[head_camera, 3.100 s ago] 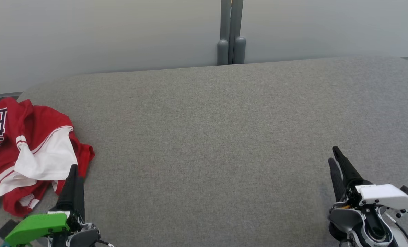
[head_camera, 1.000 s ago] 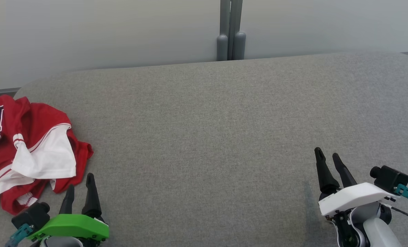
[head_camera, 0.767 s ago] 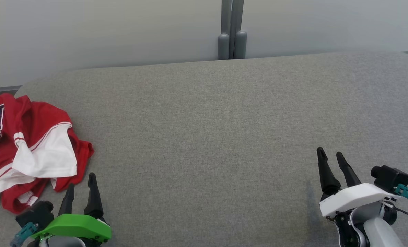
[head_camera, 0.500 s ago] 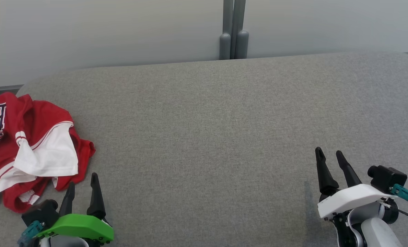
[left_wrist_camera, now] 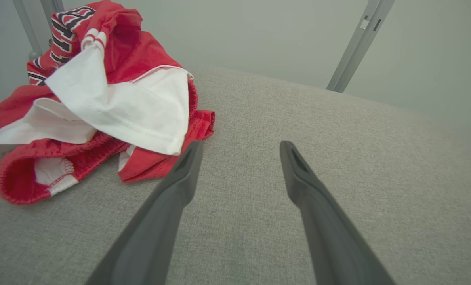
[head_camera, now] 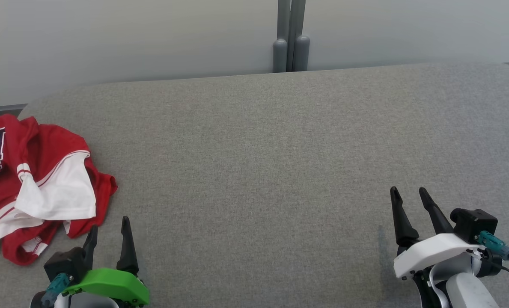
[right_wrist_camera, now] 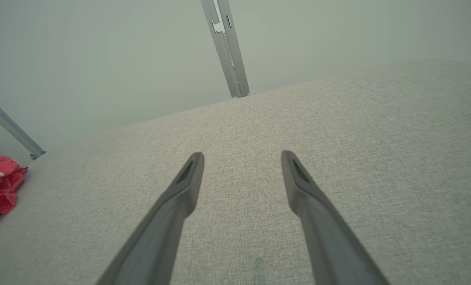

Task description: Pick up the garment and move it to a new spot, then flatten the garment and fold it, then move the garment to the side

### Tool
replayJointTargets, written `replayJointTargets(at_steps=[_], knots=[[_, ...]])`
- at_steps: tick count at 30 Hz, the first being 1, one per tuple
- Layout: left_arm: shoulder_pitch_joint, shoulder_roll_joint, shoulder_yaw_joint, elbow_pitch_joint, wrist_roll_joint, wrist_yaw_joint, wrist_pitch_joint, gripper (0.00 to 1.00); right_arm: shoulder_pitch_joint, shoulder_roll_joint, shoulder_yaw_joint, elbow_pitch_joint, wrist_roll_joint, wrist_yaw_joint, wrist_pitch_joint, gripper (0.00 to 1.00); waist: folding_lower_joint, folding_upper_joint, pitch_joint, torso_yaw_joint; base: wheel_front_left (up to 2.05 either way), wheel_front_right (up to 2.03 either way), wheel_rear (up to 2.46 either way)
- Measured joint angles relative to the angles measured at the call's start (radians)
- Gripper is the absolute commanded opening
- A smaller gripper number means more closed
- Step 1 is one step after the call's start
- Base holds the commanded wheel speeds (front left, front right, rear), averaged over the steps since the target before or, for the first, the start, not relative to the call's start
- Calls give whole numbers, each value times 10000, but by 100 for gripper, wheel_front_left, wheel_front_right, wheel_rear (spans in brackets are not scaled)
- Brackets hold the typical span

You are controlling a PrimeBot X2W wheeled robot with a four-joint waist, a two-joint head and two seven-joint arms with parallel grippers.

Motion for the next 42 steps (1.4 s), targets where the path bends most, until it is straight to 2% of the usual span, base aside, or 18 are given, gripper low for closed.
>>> replayJointTargets(at_steps=[34,42], knots=[[20,15,0,431,2543,245,-662,100,62,61,-581,-105,-3022,2,-648,100,0,0,96,20,0,0,0],[138,17,58,451,2481,326,-685,100,119,61,-454,-153,-3058,4,-665,100,0,0,34,210,0,0,0]])
